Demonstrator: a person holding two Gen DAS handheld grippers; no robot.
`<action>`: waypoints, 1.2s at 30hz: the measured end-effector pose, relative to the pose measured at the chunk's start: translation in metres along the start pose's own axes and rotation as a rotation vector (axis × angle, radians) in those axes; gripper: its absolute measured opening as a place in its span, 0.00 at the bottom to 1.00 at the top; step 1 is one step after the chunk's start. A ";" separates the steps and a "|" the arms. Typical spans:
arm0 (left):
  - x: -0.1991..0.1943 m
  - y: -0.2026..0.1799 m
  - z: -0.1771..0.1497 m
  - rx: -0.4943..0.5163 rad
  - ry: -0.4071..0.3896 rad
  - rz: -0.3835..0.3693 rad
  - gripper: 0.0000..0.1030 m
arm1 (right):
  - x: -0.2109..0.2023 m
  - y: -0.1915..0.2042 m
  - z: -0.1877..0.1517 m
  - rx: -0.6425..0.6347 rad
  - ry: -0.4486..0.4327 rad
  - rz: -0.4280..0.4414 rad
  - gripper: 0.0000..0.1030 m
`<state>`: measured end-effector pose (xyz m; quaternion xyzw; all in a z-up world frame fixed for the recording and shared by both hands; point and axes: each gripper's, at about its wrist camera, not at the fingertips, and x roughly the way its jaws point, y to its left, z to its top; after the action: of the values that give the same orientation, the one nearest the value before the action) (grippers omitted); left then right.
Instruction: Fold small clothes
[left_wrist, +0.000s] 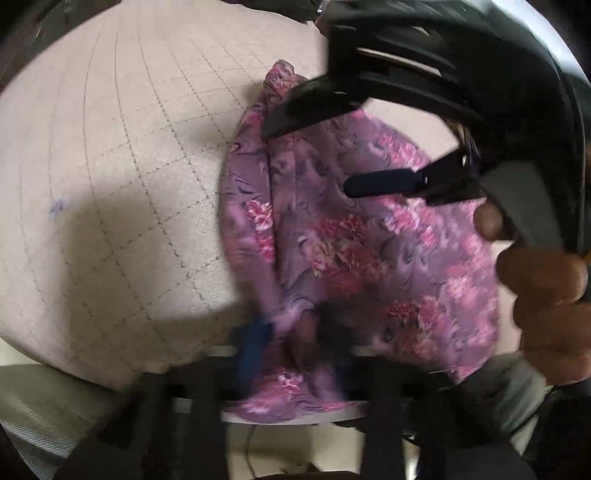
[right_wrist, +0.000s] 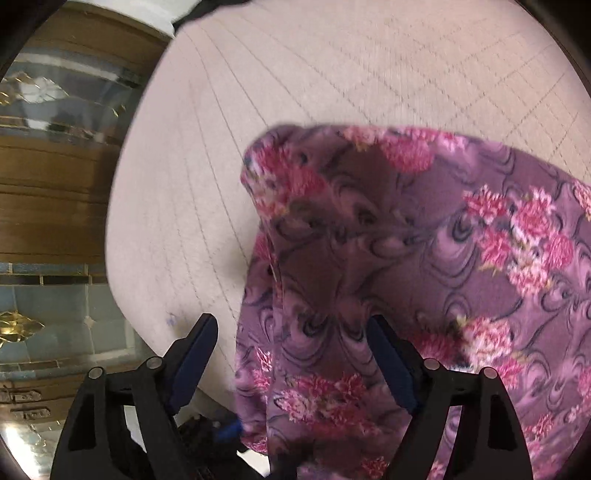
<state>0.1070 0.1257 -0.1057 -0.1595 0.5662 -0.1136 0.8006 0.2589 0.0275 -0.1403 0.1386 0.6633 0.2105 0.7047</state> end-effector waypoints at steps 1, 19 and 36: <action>-0.004 0.000 0.000 -0.006 -0.015 -0.013 0.14 | 0.004 0.003 0.001 0.000 0.019 -0.025 0.84; -0.063 -0.042 -0.037 0.140 -0.274 -0.027 0.09 | 0.051 0.087 0.004 -0.422 0.226 -0.580 0.12; -0.109 -0.196 -0.076 0.436 -0.356 -0.046 0.09 | -0.146 -0.023 -0.052 -0.240 -0.183 0.083 0.10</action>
<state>-0.0014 -0.0256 0.0407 -0.0136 0.3749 -0.2210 0.9002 0.2052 -0.0672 -0.0275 0.0992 0.5603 0.3036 0.7643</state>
